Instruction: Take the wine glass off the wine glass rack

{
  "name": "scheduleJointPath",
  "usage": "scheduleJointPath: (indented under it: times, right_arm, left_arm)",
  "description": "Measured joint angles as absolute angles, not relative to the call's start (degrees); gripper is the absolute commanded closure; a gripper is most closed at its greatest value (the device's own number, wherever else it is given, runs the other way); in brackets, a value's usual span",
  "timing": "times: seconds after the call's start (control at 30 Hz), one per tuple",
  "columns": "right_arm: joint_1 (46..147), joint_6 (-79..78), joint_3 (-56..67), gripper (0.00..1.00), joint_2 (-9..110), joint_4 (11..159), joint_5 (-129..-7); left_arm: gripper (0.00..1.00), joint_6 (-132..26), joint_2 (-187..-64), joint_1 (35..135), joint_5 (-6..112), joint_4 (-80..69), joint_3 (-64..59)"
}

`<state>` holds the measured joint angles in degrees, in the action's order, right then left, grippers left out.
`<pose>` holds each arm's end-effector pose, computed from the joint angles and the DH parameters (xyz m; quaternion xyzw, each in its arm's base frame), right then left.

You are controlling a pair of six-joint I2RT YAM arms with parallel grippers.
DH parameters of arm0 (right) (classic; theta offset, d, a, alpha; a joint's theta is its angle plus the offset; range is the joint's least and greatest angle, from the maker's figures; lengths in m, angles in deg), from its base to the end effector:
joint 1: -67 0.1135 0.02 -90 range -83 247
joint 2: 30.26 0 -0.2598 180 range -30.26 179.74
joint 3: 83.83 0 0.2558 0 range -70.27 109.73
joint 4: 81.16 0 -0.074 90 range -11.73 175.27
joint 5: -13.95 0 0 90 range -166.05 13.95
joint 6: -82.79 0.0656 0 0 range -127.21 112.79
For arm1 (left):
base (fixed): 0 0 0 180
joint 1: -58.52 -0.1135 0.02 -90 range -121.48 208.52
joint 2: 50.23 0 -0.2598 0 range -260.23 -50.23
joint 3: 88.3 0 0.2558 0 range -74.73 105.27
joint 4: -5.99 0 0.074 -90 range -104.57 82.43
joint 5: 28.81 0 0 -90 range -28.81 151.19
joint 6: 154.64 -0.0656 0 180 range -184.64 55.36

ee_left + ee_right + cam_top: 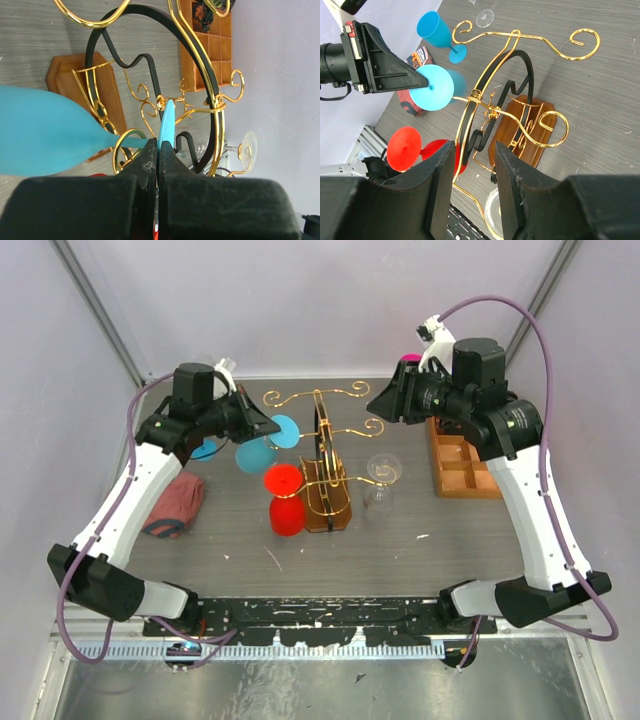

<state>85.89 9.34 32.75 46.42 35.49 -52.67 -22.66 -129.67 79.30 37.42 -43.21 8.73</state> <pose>0.2560 0.1151 0.4770 -0.1279 0.8163 0.3249 0.4602 0.2995 -0.1419 0.3760 -0.0584 0.8582 -0.4020 0.3139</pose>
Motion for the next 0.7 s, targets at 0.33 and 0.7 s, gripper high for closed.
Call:
scheduleJointPath:
  times: [0.33, 0.7]
  right_arm:
    - [85.7, 9.1, 32.1, 0.56, 45.8, 35.5, -52.9]
    - [85.7, 9.0, 31.7, 0.56, 45.7, 35.5, -53.1]
  left_arm:
    - [1.00, -23.7, -125.5, 75.5, 37.6, -45.1, 6.3]
    - [1.00, -18.1, -121.5, 71.8, 28.7, -36.6, -3.2]
